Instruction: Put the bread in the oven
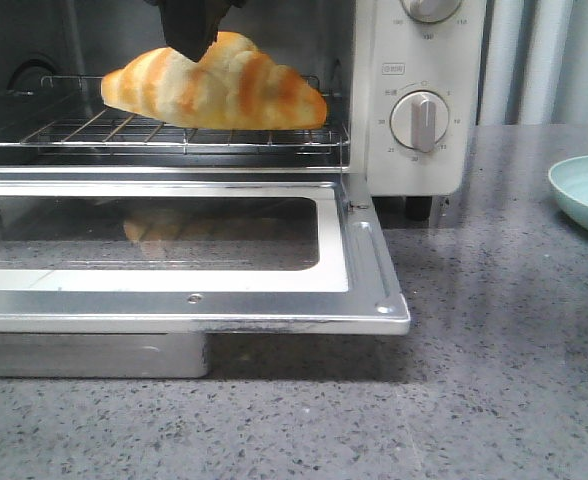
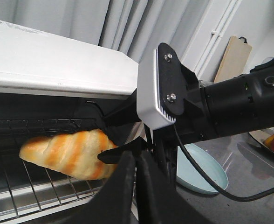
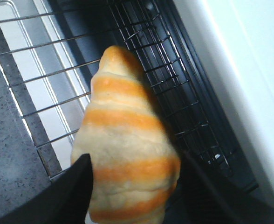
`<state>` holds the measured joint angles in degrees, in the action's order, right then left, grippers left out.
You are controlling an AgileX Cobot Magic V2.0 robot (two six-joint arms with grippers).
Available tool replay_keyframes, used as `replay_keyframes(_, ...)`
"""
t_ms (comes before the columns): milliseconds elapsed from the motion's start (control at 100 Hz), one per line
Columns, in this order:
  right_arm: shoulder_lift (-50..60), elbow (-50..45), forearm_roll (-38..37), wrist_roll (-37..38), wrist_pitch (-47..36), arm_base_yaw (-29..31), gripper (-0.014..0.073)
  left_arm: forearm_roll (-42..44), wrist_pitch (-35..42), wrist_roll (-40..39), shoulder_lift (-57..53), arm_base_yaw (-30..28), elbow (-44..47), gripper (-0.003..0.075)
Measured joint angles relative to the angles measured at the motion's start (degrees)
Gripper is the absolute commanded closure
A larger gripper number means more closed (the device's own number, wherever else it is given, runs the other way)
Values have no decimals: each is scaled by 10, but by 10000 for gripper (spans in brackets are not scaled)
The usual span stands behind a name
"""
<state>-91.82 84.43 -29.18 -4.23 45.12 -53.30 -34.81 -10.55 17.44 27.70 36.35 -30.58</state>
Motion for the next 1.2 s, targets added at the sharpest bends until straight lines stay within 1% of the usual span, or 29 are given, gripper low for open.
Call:
replay_keyframes(180, 0, 0, 0, 0, 0, 0, 213, 13, -3, 0, 0, 0, 0, 741)
replay_keyframes(400, 5, 0, 4, 1, 2, -3, 213, 40, -26, 0, -3, 0, 0, 742)
replay_keyframes(590, 27, 0, 15, 1, 6, -6, 213, 78, -26, 0, -44, 0, 0, 742)
replay_keyframes(790, 40, 0, 21, 2, 14, -34, 214, 93, -12, 0, -91, 0, 16, 742)
replay_keyframes(930, 40, 0, 22, 2, 23, -56, 214, 106, -11, 0, -109, -19, 34, 742)
replay_keyframes(1200, 53, 0, 27, 5, 63, -87, 214, 110, -16, 0, -134, -76, 69, 742)
